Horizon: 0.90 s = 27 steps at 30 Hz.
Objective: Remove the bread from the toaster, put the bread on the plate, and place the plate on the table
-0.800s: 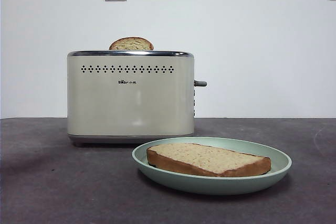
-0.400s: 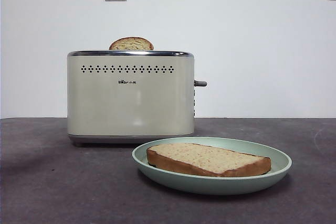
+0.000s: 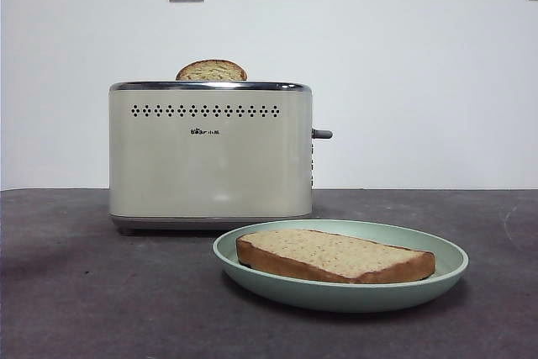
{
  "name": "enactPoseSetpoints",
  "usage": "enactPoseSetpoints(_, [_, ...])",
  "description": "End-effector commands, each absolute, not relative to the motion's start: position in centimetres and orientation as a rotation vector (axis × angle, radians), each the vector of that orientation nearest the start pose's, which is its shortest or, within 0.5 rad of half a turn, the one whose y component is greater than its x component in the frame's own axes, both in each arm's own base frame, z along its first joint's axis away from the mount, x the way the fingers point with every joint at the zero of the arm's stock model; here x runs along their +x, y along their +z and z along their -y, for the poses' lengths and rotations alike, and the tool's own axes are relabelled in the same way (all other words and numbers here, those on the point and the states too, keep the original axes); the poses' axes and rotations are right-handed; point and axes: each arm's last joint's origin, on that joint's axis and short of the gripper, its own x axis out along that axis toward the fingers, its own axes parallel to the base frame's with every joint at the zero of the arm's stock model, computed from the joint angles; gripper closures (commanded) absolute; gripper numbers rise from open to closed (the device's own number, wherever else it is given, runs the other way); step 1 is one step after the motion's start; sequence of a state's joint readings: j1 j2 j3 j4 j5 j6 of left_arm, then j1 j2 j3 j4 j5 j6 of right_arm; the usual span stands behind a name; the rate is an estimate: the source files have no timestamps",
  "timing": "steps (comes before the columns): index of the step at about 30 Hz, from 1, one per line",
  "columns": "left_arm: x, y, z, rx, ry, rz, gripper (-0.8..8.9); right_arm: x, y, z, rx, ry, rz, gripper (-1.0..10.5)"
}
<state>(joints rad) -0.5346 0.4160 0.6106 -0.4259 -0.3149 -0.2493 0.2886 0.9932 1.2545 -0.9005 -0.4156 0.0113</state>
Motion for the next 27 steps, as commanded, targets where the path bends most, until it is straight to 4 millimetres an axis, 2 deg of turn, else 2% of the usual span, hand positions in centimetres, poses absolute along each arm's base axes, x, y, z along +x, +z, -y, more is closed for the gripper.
enactPoseSetpoints(1, [9.3,29.0,3.9,-0.24,-0.218,-0.153,8.16,16.3,38.8,-6.0,0.057,0.671,-0.66,9.4])
enactPoseSetpoints(7, [10.0,25.0,3.3,-0.311,-0.331,0.098,8.16,16.3,38.8,-6.0,0.057,0.671,-0.66,9.4])
enactPoseSetpoints(10, [10.0,22.8,2.9,-0.31,-0.35,0.153,8.16,16.3,38.8,-6.0,0.057,0.671,-0.66,9.4])
enactPoseSetpoints(19, [9.7,17.7,1.9,-0.299,-0.244,0.092,8.16,16.3,38.8,-6.0,0.057,0.671,-0.66,9.4])
enactPoseSetpoints(27, [9.6,14.7,1.1,-0.282,-0.116,-0.195,8.16,16.3,38.8,-6.0,0.057,0.671,-0.661,9.4])
